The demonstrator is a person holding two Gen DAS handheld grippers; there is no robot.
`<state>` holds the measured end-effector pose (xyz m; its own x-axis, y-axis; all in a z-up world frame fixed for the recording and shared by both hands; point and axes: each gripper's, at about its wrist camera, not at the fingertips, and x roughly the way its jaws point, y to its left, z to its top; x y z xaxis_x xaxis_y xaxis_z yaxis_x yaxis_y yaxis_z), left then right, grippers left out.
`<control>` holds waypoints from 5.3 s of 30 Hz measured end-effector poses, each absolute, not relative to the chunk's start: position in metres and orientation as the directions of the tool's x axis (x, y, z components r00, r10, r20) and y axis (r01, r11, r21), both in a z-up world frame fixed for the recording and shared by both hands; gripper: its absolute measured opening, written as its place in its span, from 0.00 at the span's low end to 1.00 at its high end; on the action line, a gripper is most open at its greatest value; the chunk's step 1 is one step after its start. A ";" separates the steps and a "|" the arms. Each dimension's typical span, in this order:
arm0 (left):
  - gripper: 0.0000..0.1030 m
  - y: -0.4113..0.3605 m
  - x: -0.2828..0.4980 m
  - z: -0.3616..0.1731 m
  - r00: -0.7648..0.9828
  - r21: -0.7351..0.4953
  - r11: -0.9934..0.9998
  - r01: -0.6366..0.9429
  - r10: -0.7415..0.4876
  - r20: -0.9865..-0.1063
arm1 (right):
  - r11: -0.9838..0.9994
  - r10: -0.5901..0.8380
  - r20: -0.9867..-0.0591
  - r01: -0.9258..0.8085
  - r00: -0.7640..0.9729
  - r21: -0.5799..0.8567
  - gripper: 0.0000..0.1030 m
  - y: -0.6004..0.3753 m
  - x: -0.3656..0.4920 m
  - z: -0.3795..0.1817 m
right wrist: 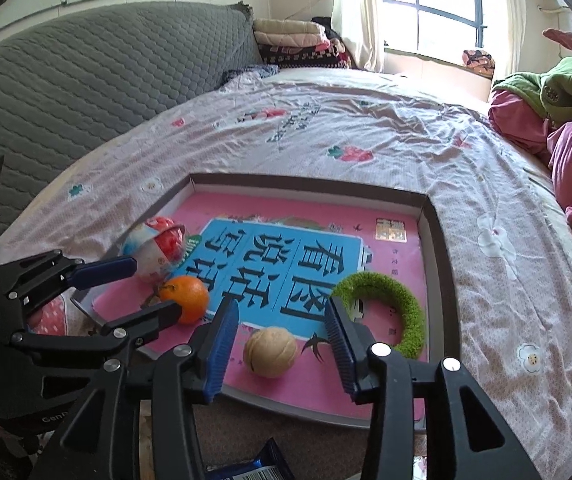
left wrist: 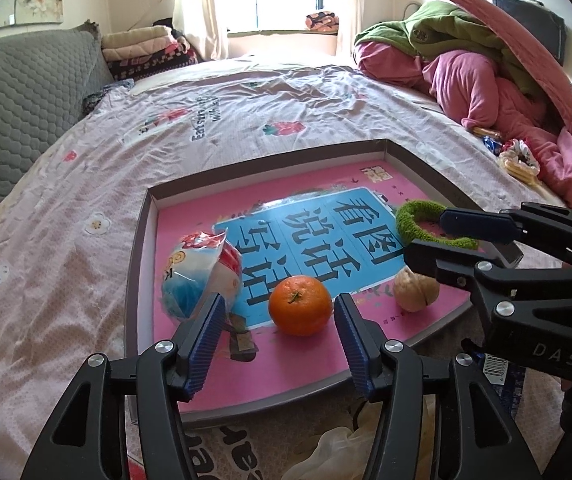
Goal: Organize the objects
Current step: 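Open the right tool releasing the walnut ball while the left tool withdraws from the box, then move the right tool toward the large Kinder Joy egg while the left tool approaches the white mesh bag, then close the right tool on the Kinder Joy egg while the left tool closes on the mesh bag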
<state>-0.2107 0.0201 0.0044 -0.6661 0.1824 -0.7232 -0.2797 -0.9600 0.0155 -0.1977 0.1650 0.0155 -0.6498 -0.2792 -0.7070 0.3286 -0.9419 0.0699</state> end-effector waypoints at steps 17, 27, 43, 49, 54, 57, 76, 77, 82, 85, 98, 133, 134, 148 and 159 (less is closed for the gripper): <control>0.63 0.012 -0.207 0.017 -0.702 0.010 -0.971 -0.240 0.166 -0.692 | -0.941 -0.301 -0.639 0.331 -0.708 0.077 0.47 0.169 -0.189 0.034; 0.67 0.004 -0.202 0.028 -0.731 -0.007 -0.979 -0.204 0.157 -0.665 | -0.944 -0.309 -0.571 0.321 -0.761 0.084 0.53 0.175 -0.182 0.049; 0.67 0.001 -0.192 0.037 -0.764 -0.021 -0.985 -0.171 0.146 -0.629 | -0.945 -0.311 -0.512 0.317 -0.800 0.077 0.57 0.180 -0.170 0.064; 0.67 0.004 -0.187 0.037 -0.770 -0.017 -0.986 -0.168 0.142 -0.621 | -0.946 -0.314 -0.495 0.311 -0.810 0.090 0.58 0.186 -0.168 0.068; 0.68 0.009 -0.181 0.035 -0.772 -0.028 -0.987 -0.156 0.140 -0.620 | -0.947 -0.311 -0.486 0.307 -0.817 0.090 0.58 0.189 -0.163 0.070; 0.68 0.013 -0.177 0.034 -0.779 -0.011 -0.988 -0.154 0.128 -0.614 | -0.948 -0.310 -0.489 0.305 -0.815 0.092 0.58 0.190 -0.161 0.069; 0.69 0.023 -0.137 0.033 -0.794 -0.009 -0.986 -0.165 0.138 -0.592 | -0.957 -0.278 -0.480 0.285 -0.832 0.059 0.59 0.202 -0.132 0.065; 0.69 0.023 -0.134 0.032 -0.791 -0.010 -0.986 -0.167 0.140 -0.596 | -0.958 -0.272 -0.478 0.282 -0.835 0.053 0.59 0.202 -0.130 0.065; 0.69 0.024 -0.122 0.028 -0.789 -0.013 -0.985 -0.172 0.145 -0.597 | -0.962 -0.257 -0.476 0.272 -0.841 0.038 0.59 0.205 -0.123 0.063; 0.69 0.024 -0.112 0.027 -0.790 -0.021 -0.983 -0.181 0.158 -0.593 | -0.963 -0.251 -0.484 0.265 -0.838 0.041 0.59 0.210 -0.118 0.061; 0.69 0.017 -0.086 0.016 -0.761 -0.050 -0.979 -0.197 0.185 -0.621 | -0.970 -0.237 -0.549 0.227 -0.801 0.088 0.59 0.236 -0.101 0.045; 0.45 -0.013 -0.098 -0.032 -0.608 -0.252 -0.953 -0.167 0.301 -0.735 | -0.988 -0.150 -0.720 0.134 -0.678 0.081 0.59 0.248 -0.111 -0.002; 0.41 -0.011 -0.099 -0.033 -0.603 -0.255 -0.951 -0.176 0.309 -0.735 | -0.988 -0.149 -0.721 0.133 -0.677 0.080 0.61 0.247 -0.111 -0.003; 0.21 0.010 -0.093 -0.032 -0.607 -0.184 -0.951 -0.249 0.302 -0.735 | -0.992 -0.115 -0.730 0.118 -0.673 0.048 0.67 0.242 -0.124 -0.010; 0.21 0.000 -0.103 -0.035 -0.607 -0.255 -0.945 -0.205 0.328 -0.724 | -0.993 -0.114 -0.776 0.069 -0.621 0.091 0.69 0.249 -0.138 -0.027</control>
